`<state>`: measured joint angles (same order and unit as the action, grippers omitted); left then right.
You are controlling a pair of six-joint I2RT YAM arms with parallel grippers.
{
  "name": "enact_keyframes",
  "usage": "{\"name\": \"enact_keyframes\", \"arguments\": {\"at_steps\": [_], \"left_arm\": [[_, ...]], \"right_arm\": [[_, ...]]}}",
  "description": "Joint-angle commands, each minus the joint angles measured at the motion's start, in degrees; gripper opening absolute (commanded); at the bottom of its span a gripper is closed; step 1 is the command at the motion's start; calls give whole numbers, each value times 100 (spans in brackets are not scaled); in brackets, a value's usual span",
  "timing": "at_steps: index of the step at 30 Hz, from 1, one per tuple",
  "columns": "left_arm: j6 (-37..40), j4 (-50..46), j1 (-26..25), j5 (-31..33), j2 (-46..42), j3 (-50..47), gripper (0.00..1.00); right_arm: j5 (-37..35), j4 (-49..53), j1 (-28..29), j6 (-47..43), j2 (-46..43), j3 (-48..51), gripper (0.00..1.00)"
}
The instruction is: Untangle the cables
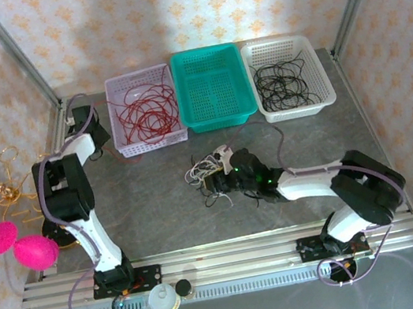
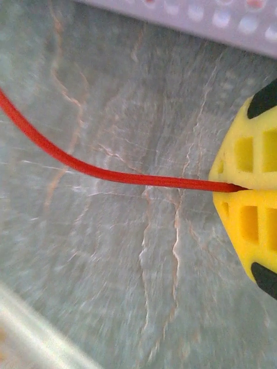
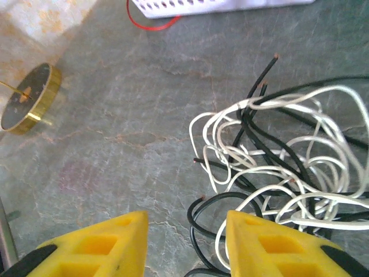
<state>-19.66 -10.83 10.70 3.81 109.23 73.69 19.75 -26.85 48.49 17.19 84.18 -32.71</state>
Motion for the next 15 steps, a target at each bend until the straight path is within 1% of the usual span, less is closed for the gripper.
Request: {"name": "enact_keyframes", "arguments": {"at_steps": [1,6,9,12,15], "left_arm": [[-61,405,-218,543,-690,-192,0],[10,235,-406,759,-1236,-325,0],[231,52,-657,1396,-1484,-312,0],[313,-85,-803,1718,-1774,-322,0],[406,-146,-928,1695,-2126,-414,0]], "right_arm": [[-300,-100,29,157,-428,245,41],[-411,-102,25,171,-828,487,41],[-505,-77,25,181,-961,550,41],[-562,-48,23,190,-1036,589,41],[-577,-53,29,218,-1093,640,41]]}}
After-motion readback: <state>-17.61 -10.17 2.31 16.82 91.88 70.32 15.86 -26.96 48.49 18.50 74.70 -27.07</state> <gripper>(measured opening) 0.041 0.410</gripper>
